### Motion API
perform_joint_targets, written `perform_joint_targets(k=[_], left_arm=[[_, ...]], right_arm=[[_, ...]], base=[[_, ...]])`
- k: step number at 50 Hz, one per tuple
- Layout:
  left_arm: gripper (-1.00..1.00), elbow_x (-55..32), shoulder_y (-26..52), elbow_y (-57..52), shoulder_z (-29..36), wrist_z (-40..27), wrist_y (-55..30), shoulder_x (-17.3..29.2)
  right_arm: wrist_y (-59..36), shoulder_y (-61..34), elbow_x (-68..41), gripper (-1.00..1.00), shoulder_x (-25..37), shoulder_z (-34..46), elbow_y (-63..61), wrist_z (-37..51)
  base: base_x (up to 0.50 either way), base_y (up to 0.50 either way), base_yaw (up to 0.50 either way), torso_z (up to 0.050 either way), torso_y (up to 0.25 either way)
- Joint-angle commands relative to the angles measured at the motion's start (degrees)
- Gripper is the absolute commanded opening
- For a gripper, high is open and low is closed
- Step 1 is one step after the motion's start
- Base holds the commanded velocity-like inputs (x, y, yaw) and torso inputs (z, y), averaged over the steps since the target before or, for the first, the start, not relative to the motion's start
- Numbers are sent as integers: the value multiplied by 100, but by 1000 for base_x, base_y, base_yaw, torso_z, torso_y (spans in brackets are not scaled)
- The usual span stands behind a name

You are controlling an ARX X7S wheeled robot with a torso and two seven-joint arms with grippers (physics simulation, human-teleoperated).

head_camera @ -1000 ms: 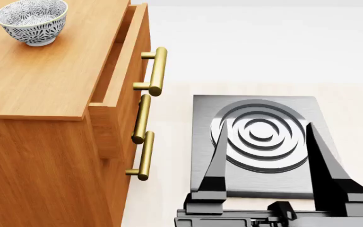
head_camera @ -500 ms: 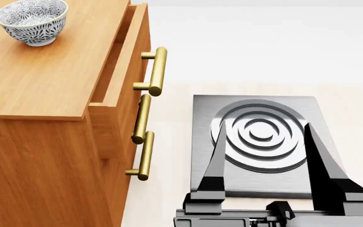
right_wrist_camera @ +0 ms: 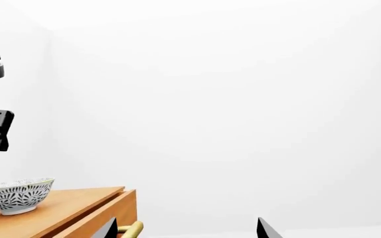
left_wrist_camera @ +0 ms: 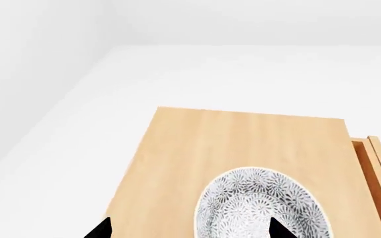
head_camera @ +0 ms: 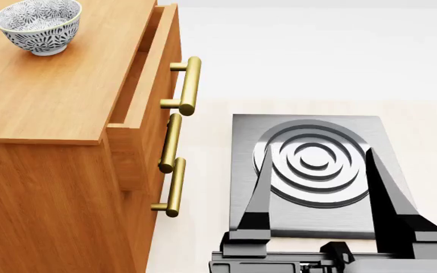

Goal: Pick the akita bowl on the wooden cabinet and place it on the plate.

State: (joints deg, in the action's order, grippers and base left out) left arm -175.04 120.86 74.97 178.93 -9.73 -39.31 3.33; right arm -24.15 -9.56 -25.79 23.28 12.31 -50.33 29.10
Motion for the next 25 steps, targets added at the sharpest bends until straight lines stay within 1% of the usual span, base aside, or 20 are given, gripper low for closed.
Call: perform_joint_targets(k=[1, 10, 14, 25], left_arm=[[100, 128, 38, 2, 42, 324, 78, -70], [100, 177, 134, 2, 47, 194, 327, -73], [100, 211, 177, 2, 44, 280, 430, -121], [100, 178, 238, 2, 40, 190, 487, -172]], right_arm=[[23, -4, -17, 100, 28, 19, 10, 24], [34, -9, -25, 100, 46, 45, 8, 43], [47, -8, -18, 100, 50, 66, 26, 47], [71, -4, -60, 100, 76, 62, 21, 68]], base=[[0, 0, 0, 0, 0], [0, 0, 0, 0, 0], [0, 0, 0, 0, 0], [0, 0, 0, 0, 0]])
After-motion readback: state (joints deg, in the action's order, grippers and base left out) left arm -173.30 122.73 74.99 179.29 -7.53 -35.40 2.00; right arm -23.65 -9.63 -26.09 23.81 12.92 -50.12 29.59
